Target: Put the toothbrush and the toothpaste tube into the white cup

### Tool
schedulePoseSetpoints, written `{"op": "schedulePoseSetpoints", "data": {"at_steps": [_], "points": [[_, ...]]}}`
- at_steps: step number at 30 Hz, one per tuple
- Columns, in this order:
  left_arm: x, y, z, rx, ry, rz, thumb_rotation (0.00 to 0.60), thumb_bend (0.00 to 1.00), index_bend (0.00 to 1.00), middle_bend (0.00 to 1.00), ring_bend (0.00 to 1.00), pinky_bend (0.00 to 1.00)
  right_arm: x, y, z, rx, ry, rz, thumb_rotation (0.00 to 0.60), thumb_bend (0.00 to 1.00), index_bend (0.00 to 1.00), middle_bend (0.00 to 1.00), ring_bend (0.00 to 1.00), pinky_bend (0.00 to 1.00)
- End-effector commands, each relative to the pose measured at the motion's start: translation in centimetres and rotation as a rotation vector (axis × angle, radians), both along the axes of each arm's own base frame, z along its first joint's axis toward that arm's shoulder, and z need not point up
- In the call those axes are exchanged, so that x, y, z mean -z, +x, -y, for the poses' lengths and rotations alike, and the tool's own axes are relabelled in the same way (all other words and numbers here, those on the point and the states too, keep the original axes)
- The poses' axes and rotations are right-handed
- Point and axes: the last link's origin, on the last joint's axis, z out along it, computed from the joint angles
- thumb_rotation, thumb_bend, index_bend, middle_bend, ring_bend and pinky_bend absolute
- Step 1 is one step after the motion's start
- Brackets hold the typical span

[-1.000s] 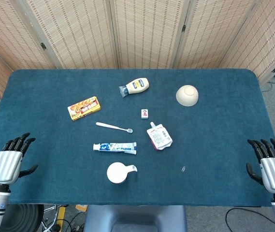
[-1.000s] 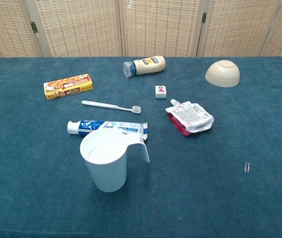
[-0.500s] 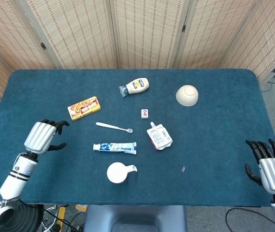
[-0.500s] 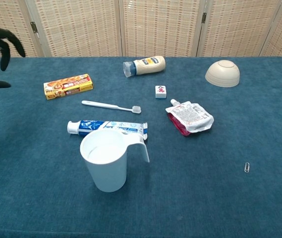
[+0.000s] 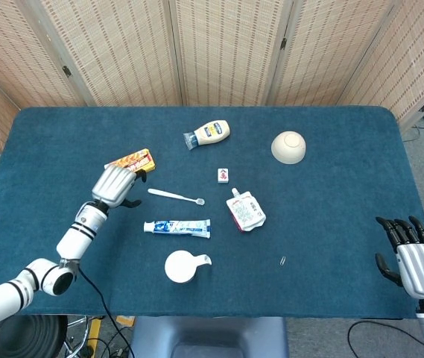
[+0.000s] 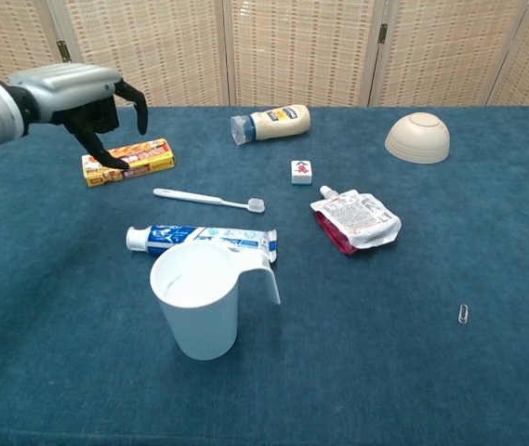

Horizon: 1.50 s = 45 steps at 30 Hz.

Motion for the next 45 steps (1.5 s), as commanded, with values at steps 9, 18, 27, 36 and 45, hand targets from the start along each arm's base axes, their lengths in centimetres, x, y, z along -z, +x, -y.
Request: {"op": "schedulePoseSetpoints", "data": {"at_steps": [9, 18, 27, 36, 45], "points": [[5.1, 2.1, -2.7, -0.07, -0.056, -0.072, 0.6, 0.22, 0.51, 1.0, 0.98, 1.0, -0.3, 0.1, 0.0, -0.001, -0.002, 0.01, 0.6, 0.34, 0.14, 0.24, 0.18, 0.12], [7.8, 3.0, -3.2, -0.096, -0.085, -0.102, 0.6, 0.34, 0.51, 1.0, 0.99, 1.0, -0.8, 0.0, -0.3, 0.005, -0.016, 0.013, 0.6, 0.34, 0.14, 0.24, 0.18, 0.12], [10.0, 4.2, -3.4, -0.104, -0.102, -0.141, 0.6, 0.38, 0.49, 1.0, 0.99, 1.0, -1.2, -0.6, -0.9, 0.024, -0.033, 0.017, 0.6, 0.34, 0.14, 0.24, 0.18, 0.12], [10.9, 4.9, -3.8, -0.111, -0.096, -0.169, 0.6, 0.38, 0.5, 1.0, 0.99, 1.0, -1.6, -1.0, -1.3, 0.031, -0.048, 0.022, 0.6, 0.34, 0.14, 0.24, 0.18, 0.12], [11.3, 4.8, -4.0, -0.132, -0.111, -0.182, 0.6, 0.38, 0.51, 1.0, 0.99, 1.0, -1.8, -1.2, -1.5, 0.036, -0.056, 0.024, 0.6, 0.34, 0.14, 0.24, 0.18, 0.12]]}}
